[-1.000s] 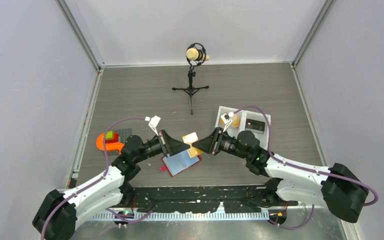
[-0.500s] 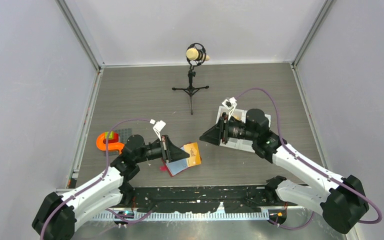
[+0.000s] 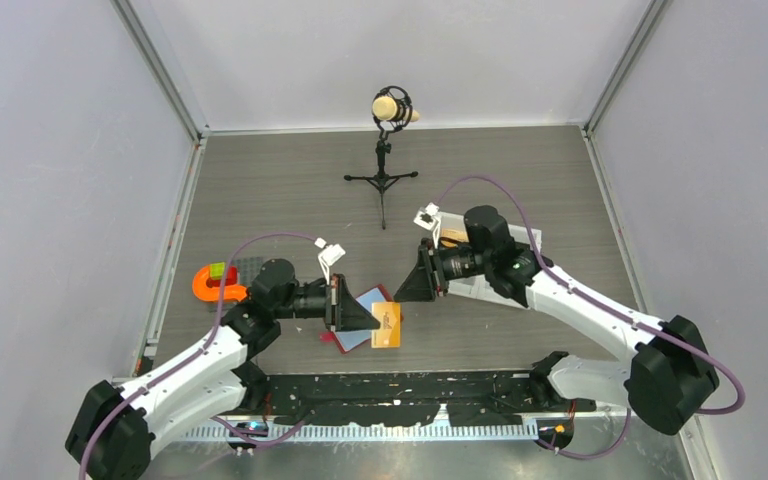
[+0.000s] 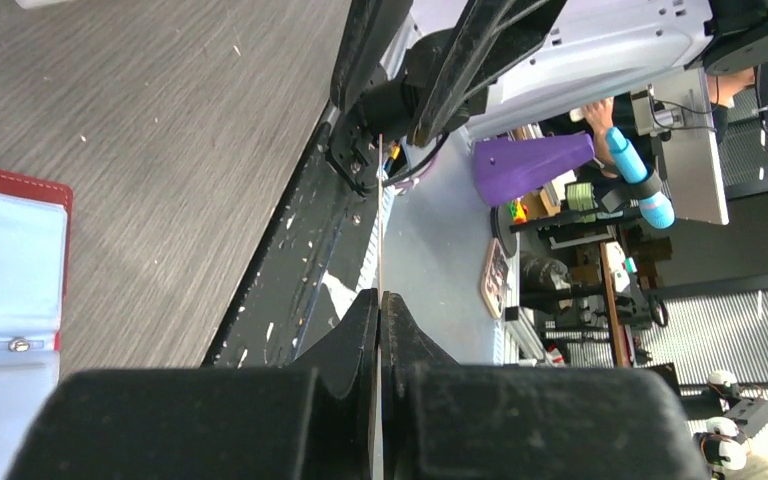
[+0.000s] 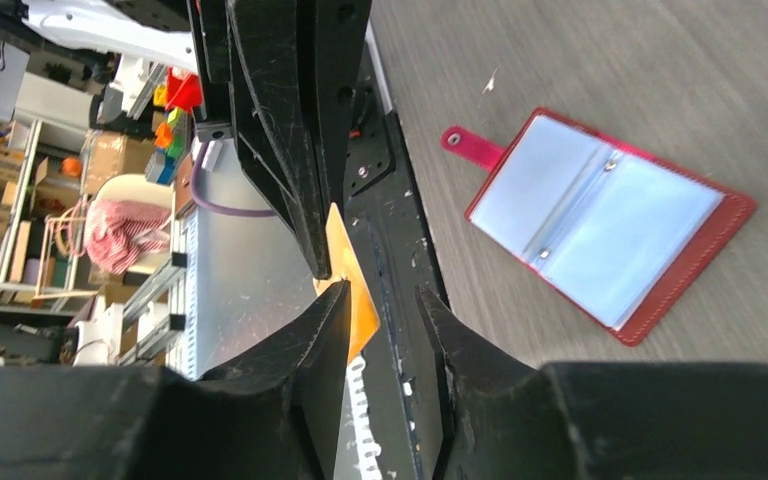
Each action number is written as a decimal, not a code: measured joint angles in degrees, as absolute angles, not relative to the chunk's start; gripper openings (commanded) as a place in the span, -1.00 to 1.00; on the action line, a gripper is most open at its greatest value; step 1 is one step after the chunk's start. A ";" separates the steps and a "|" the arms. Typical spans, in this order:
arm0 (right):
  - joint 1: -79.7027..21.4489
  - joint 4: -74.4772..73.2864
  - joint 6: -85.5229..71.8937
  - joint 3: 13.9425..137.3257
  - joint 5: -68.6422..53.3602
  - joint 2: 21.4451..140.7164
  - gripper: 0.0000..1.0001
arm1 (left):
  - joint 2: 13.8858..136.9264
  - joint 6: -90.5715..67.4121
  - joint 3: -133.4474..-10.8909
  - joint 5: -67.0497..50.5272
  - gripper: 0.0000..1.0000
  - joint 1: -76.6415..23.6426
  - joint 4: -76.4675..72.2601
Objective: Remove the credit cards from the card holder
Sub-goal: Place the credit card in the storage box, then remove the credit card from the card holder.
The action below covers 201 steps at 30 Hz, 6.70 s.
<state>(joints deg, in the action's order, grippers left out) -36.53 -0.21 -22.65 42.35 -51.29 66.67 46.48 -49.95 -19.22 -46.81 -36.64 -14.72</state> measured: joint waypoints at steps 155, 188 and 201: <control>-64.73 -5.50 -32.77 53.91 12.78 89.60 0.53 | 18.94 -19.27 -43.29 10.87 0.99 -35.51 49.74; -72.62 -12.69 -32.82 67.37 17.65 108.22 0.55 | 14.17 -19.25 -43.24 12.99 0.99 -35.51 49.74; -73.08 -15.51 -32.88 69.23 20.93 109.43 0.28 | 14.24 -19.25 -43.24 13.04 0.99 -35.51 49.74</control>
<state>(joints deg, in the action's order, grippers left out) -73.08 -15.51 -32.88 69.23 20.93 109.43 14.24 -19.25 -43.24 13.04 -35.51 49.74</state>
